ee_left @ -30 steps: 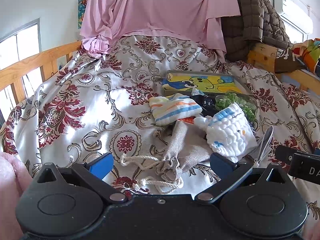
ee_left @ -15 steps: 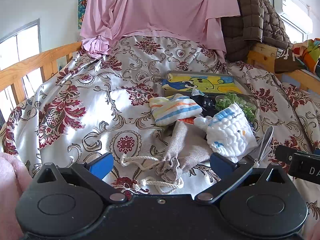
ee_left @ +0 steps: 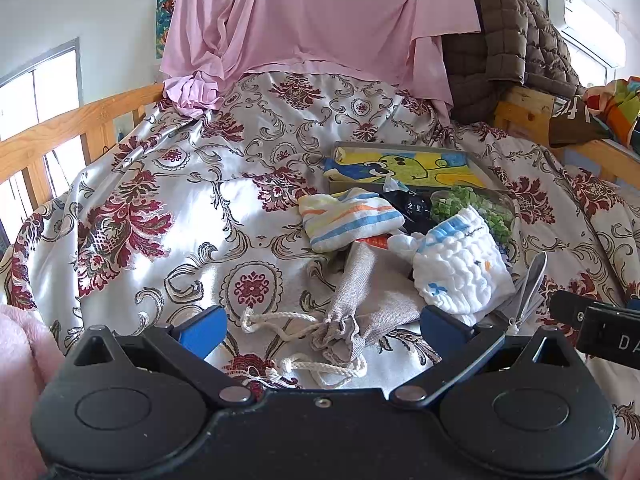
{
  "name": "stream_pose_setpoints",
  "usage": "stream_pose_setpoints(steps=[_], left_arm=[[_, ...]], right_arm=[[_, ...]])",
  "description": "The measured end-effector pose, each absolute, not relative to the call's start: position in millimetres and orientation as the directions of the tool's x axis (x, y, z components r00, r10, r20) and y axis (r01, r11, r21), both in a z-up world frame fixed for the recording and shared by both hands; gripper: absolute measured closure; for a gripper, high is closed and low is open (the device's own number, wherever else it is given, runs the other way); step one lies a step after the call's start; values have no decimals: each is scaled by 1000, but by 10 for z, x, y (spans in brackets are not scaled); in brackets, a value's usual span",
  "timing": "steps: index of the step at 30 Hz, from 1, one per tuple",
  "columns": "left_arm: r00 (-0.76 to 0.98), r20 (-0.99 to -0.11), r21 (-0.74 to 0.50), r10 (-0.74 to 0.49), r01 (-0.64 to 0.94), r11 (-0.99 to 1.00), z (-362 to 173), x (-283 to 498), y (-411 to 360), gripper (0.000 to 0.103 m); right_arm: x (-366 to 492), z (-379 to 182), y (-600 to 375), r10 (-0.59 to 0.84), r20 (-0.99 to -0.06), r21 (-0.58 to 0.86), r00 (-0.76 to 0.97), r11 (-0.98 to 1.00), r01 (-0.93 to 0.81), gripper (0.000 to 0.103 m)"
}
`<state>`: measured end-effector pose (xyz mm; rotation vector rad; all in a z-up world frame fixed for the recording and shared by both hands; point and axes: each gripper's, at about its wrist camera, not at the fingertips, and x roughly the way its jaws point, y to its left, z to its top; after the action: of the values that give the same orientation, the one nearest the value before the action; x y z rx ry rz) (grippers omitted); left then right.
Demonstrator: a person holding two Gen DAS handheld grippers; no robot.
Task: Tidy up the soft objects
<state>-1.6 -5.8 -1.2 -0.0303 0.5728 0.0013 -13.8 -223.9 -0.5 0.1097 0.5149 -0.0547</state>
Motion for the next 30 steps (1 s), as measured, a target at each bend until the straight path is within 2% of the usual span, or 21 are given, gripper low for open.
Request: stream_pose_setpoints(steps=[17, 24, 30], left_arm=[[840, -542, -30, -5, -13, 999, -3, -18, -54, 1], [800, -596, -120, -74, 3, 993, 117, 125, 73, 2], [749, -642, -134, -162, 98, 986, 190, 491, 165, 2]], right_arm=[[-141, 15, -2221, -7, -496, 106, 868, 992, 69, 0], [118, 88, -2312, 128, -516, 162, 847, 985, -50, 0], [651, 147, -2360, 199, -536, 80, 820, 980, -185, 0]])
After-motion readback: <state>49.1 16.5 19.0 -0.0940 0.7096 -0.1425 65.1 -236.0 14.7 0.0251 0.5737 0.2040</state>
